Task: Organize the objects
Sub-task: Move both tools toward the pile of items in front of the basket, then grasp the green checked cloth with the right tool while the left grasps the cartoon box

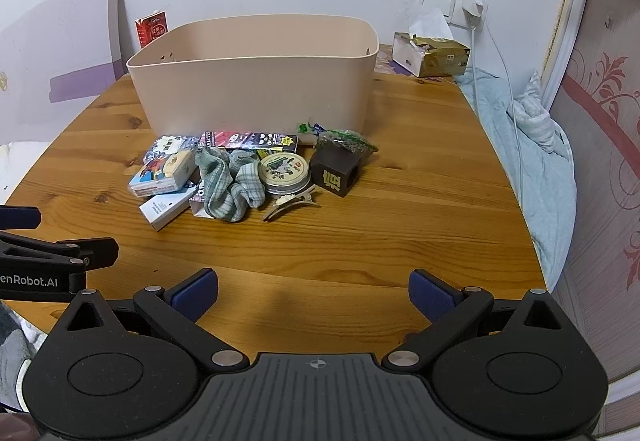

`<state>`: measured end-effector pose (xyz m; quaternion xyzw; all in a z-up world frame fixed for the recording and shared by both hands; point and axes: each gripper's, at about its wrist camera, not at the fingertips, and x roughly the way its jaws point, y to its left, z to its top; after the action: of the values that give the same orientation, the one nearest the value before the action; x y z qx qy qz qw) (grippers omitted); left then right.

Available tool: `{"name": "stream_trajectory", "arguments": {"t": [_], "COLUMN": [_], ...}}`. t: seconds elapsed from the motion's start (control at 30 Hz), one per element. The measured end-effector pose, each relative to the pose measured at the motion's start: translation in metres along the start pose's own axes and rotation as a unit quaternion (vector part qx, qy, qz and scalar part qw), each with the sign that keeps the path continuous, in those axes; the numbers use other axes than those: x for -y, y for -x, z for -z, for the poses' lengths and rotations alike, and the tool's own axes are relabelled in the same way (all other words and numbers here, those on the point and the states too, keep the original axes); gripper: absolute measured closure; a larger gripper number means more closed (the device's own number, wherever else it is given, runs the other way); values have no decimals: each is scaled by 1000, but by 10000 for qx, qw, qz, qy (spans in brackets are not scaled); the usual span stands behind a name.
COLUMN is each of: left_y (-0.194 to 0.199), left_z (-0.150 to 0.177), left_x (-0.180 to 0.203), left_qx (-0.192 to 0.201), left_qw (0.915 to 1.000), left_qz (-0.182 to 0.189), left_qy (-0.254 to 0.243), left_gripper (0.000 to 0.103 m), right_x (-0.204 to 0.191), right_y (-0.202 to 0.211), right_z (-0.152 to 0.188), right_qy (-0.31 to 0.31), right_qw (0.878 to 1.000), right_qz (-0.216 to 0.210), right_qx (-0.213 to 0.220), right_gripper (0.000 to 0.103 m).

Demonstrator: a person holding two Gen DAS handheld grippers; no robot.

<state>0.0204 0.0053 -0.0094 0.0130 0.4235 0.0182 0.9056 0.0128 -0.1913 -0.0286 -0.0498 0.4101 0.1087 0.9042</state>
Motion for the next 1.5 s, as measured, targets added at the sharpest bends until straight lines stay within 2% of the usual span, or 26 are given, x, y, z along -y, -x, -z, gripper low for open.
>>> {"name": "stream_trajectory", "arguments": {"t": [1.1,1.5], "left_y": [-32,-66], "left_z": [-29,-49], "left_x": [-1,-16], "left_qx": [-51,-98], "left_qw": [9998,9974], "left_qz": [130,232], "left_qy": [128,681], "left_gripper": [0,0], "right_x": [17,32], "right_y": [-22,-53], "right_z": [-26,-38], "right_qy": [-145,-495], "right_qw": [9999,9987], "right_qz": [10,-115], "right_qx": [29,-28], "right_gripper": [0,0]}}
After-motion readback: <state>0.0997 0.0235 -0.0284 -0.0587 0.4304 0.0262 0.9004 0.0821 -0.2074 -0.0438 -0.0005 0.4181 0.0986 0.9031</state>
